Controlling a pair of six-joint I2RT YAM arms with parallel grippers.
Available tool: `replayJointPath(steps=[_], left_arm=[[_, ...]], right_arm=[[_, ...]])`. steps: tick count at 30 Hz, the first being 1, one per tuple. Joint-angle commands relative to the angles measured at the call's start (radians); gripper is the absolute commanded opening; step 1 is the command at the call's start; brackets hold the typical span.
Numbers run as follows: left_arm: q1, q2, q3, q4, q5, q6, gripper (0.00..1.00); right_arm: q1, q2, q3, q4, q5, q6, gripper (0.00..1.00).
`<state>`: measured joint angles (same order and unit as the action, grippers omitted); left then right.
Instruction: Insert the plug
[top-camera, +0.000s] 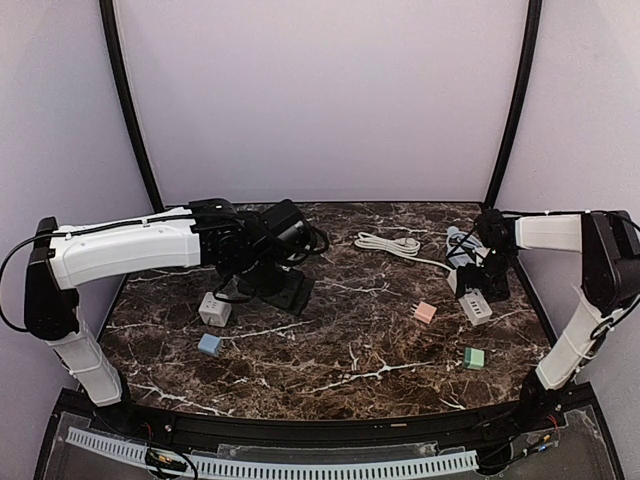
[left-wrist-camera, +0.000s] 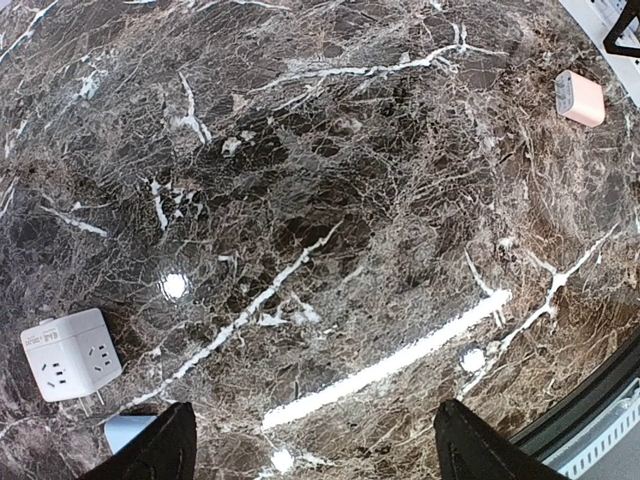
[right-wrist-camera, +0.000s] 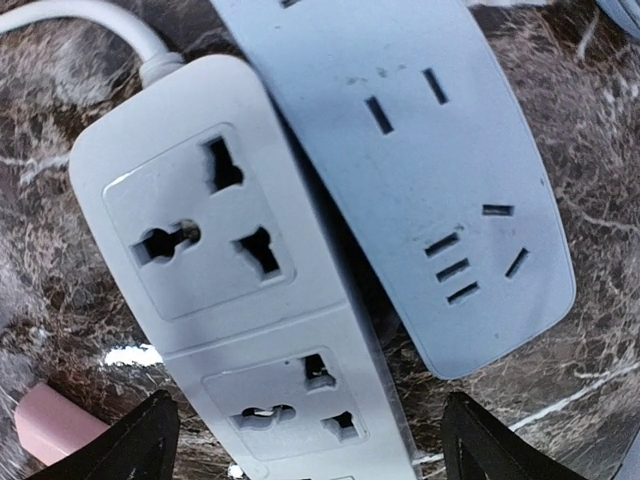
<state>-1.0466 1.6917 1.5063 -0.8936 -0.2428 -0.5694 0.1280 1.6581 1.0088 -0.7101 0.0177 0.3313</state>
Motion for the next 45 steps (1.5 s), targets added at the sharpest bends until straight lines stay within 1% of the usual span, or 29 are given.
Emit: replayJointPath(steps=[1,5,11,21,23,25,27,34,37,45], left_arm=[[-0.006,-0.007,0.010,-0.046,-0.020,-0.007,0.83],[-0.006,0.018,0.036,-0.058,-0.019,0.001,0.83],[-0.007,0.025,0.045,-0.068,-0.025,0.010,0.83],[-0.006,0.016,0.025,-0.079,-0.036,0.016,0.83],[-0.006,0.011,0.024,-0.080,-0.045,0.018,0.83],[-0.006,0.006,0.021,-0.080,-0.054,0.021,0.83],[-0.006,0.001,0.017,-0.082,-0.066,0.025,0.83],[-0.006,-0.019,0.008,-0.087,-0.098,0.046,0.83],[-0.005,-0.030,0.008,-0.098,-0.120,0.049,0.83],[-0.004,-0.109,-0.028,-0.126,-0.155,0.063,0.83]], right_arm=[[-0.006,0.010,0.011,0.023,-0.046,-0.016,0.84],[-0.005,0.016,0.007,0.027,-0.063,-0.024,0.71],[0.004,0.035,0.017,0.019,-0.073,-0.029,0.56],[0.070,0.078,0.039,-0.006,-0.022,-0.023,0.56],[0.075,0.084,0.041,-0.011,-0.022,-0.023,0.50],[0.082,0.085,0.046,-0.014,-0.021,-0.021,0.40],[0.089,0.085,0.055,-0.020,-0.022,-0.017,0.35],[0.121,0.063,0.141,-0.078,-0.031,0.005,0.22],[0.133,0.053,0.193,-0.107,-0.046,0.017,0.20],[0.193,0.061,0.348,-0.181,-0.082,0.075,0.19]])
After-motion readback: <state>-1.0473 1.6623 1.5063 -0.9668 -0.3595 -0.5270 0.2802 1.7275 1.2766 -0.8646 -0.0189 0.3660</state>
